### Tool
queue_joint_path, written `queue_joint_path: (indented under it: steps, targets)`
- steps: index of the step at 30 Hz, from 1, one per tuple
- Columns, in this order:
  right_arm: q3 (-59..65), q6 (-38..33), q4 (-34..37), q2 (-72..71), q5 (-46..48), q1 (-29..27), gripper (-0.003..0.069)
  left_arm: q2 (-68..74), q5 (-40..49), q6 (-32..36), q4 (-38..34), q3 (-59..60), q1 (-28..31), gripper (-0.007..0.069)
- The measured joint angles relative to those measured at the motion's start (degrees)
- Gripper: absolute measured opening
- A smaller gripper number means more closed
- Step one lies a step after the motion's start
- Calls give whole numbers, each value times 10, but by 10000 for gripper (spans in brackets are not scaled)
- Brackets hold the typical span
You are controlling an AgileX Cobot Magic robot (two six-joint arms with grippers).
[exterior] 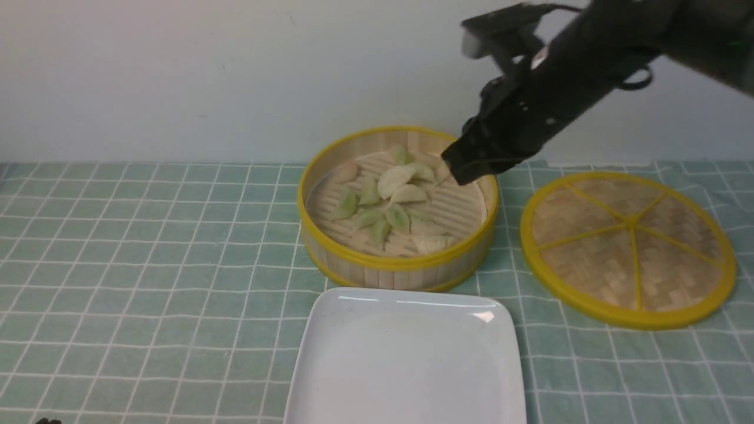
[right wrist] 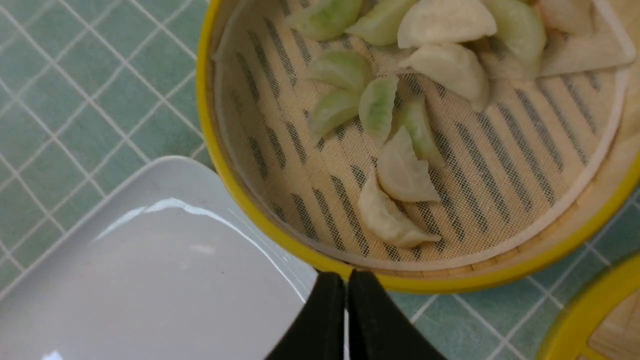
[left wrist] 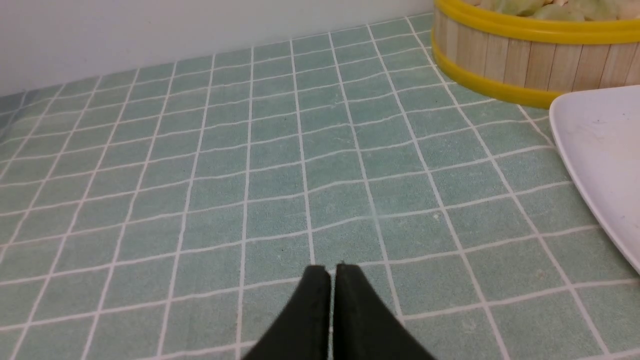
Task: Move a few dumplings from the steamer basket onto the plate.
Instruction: Use the right arm to grab a dumpling from inside the steamer
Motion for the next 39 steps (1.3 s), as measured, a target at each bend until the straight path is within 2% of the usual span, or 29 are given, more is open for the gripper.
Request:
queue_joint_path:
  steps: [5, 10, 16, 20, 22, 24, 27, 33, 39]
  targets:
    - [-101, 66, -94, 114, 45, 34, 51, 0, 0, 0, 0, 0, 0, -6]
    - [-156, 89, -153, 180, 45, 58, 113, 0, 0, 0, 0, 0, 0, -6]
    - [-171, 133, -186, 218, 46, 68, 302, 0, 0, 0, 0, 0, 0, -6]
    - [-171, 138, -190, 222, 46, 68, 423, 0, 0, 0, 0, 0, 0, -6]
    - [-171, 139, -191, 222, 46, 68, 468, 0, 0, 0, 0, 0, 0, -6]
    - [-172, 140, -193, 223, 46, 67, 484, 0, 0, 0, 0, 0, 0, -6]
    - [-172, 143, -194, 228, 46, 66, 465, 0, 0, 0, 0, 0, 0, -6]
    - [-173, 146, -187, 232, 47, 66, 125, 0, 0, 0, 0, 0, 0, -6]
    - [-173, 156, -175, 178, 49, 66, 125, 0, 0, 0, 0, 0, 0, -6]
